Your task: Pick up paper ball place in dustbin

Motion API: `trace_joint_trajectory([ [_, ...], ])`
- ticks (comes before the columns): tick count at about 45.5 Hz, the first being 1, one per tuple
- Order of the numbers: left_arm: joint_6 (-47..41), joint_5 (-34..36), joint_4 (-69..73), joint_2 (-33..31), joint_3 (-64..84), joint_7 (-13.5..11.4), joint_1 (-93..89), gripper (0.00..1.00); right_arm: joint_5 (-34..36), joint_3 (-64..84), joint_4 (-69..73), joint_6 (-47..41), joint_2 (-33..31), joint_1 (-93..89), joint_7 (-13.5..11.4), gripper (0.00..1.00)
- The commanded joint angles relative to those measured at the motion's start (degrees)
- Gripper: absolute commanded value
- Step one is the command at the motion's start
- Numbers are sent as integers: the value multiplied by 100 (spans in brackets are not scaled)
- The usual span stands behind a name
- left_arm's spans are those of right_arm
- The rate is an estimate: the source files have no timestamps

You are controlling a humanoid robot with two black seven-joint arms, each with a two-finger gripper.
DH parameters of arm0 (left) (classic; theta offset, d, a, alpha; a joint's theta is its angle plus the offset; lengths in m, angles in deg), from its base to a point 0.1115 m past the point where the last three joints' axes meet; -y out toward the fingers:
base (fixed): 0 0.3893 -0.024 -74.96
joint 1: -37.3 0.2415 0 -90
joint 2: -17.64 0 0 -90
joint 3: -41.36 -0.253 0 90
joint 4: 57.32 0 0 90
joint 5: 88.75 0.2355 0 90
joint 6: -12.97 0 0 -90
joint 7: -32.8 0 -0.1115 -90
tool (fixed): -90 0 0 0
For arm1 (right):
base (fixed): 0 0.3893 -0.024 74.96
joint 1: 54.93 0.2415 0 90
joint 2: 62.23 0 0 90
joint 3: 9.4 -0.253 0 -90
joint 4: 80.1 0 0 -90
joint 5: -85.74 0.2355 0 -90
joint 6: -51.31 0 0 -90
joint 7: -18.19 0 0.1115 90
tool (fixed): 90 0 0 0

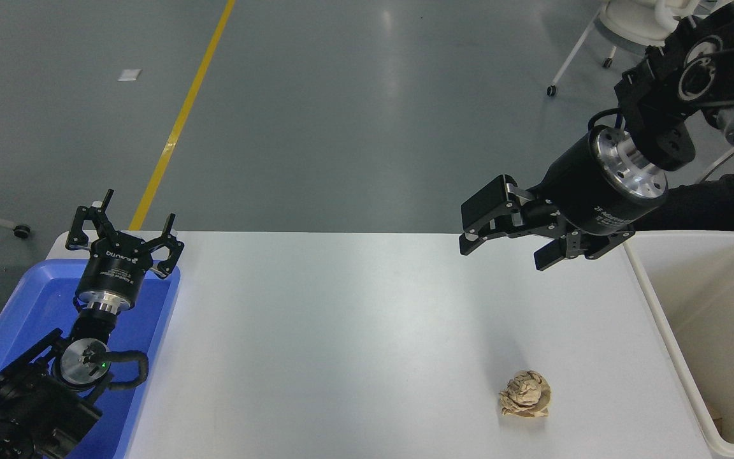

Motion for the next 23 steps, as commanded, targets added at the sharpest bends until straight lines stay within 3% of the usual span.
trace_joint_trajectory([
  [1,0,1,2,0,1,-1,1,100,-947,17,14,341,-689,-750,13,100],
  [10,0,1,2,0,1,-1,1,100,-2310,-44,6,815,-1788,-2032,22,100],
  [23,0,1,2,0,1,-1,-8,100,-3145,-808,-662,1501,-2263,-4037,66,100],
])
